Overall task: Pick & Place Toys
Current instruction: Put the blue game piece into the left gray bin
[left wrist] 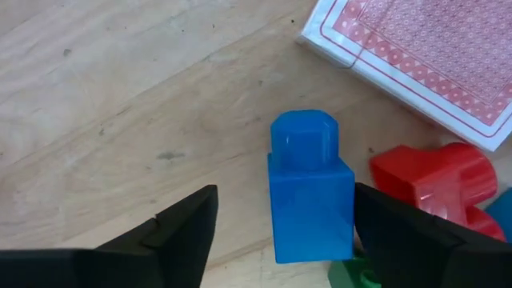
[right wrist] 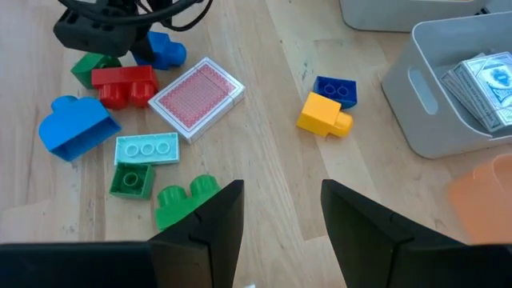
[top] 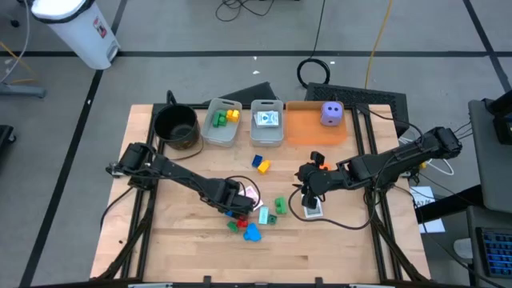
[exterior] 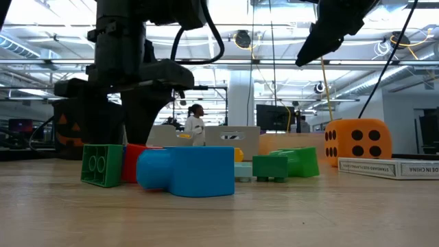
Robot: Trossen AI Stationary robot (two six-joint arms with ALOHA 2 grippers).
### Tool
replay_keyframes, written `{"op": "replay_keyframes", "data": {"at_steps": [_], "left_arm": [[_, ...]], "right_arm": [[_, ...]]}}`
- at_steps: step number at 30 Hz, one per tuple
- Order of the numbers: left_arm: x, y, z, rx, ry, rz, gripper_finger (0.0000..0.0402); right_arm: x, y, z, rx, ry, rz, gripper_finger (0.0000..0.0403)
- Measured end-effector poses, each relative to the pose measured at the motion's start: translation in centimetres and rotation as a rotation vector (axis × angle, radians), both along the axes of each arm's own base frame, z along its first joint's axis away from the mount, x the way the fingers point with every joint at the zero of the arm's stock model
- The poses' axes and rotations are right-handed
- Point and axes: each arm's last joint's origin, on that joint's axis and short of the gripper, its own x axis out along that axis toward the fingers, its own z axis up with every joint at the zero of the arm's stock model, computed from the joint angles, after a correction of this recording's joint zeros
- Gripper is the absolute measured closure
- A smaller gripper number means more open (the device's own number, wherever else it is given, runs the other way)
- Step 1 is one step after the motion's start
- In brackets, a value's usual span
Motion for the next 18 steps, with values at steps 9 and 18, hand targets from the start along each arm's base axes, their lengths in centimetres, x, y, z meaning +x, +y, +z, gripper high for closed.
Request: {"op": "replay_keyframes", "data": {"at_steps": [9,18], "left_arm": [[0.06,0.01,-0.21,-0.003,0.005,0.004,0.0164],[0.06,-0.02,-0.22,-0.011,0.008,0.001,0.0212]], "right_arm": [[0.01,-0.02,0.01,-0.006,0.001,0.004,0.0243],[0.01,-0.02,0.01,-0.019,0.004,0.016,0.0243]]}}
